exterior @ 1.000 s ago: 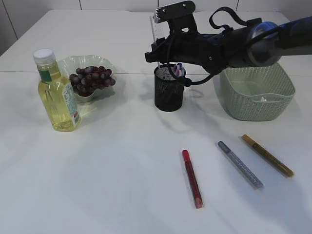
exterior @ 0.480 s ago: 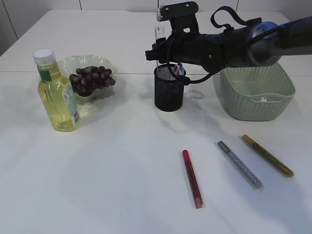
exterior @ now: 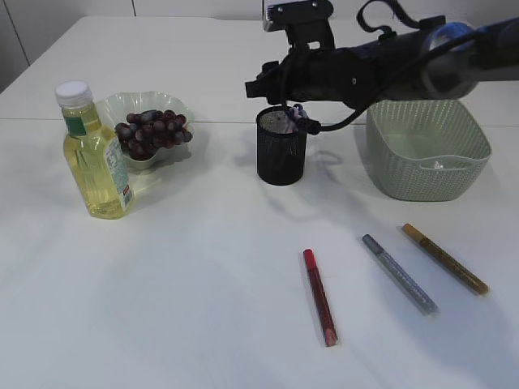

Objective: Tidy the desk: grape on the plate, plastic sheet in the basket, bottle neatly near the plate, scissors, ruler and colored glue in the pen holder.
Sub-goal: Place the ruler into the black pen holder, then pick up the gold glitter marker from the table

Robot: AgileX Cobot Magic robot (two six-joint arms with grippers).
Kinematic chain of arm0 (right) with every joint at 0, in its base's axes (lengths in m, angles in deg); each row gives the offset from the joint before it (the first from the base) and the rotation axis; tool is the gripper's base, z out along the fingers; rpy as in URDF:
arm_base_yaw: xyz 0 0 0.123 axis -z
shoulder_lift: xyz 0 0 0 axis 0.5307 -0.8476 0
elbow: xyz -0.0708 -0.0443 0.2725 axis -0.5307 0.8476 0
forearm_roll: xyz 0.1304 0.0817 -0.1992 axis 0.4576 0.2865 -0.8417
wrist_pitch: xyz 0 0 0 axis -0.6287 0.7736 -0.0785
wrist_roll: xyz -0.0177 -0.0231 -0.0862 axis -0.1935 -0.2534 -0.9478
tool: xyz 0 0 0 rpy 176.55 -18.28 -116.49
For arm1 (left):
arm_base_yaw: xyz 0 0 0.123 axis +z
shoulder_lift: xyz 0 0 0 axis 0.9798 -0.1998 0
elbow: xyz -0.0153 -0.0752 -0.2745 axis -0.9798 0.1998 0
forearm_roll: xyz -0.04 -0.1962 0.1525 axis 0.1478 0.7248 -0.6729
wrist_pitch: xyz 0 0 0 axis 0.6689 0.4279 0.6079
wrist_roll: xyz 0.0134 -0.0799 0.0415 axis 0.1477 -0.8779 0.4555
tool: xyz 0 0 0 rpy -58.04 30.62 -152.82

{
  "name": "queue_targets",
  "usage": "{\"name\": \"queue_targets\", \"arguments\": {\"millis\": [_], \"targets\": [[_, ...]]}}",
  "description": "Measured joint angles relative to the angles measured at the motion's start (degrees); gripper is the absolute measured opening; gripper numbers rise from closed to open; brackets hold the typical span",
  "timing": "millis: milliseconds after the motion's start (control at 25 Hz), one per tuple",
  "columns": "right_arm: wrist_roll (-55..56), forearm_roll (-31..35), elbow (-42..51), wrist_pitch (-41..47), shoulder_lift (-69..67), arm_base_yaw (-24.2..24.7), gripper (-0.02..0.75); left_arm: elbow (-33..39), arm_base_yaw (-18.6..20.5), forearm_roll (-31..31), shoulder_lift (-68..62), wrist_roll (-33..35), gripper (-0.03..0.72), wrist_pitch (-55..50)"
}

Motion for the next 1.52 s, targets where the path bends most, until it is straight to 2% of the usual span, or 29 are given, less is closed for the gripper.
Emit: {"name": "queue_targets", "arguments": {"millis": [200,760,1280,1520], "targets": [[0.00,0.79,0.00,5.92,5.04,0.00,0.384,0.00,0.00,0.00,0.00,0.00,0.240,0.00],[-0.02,2.20,-0.20,29.81,20.64,0.00,0.384,0.00,0.00,0.13,0.00,0.00,0.240,0.23],[-0.02,0.64,-2.93,69.60,22.52,0.00,0.384,0.00,0.00,2.61,-2.95,0.00,0.240,0.24],[-0.02,-1.96,-2.93,71.65,22.05,0.00,0.384,0.00,0.00,3.66,-5.36,0.00,0.240,0.24]]}}
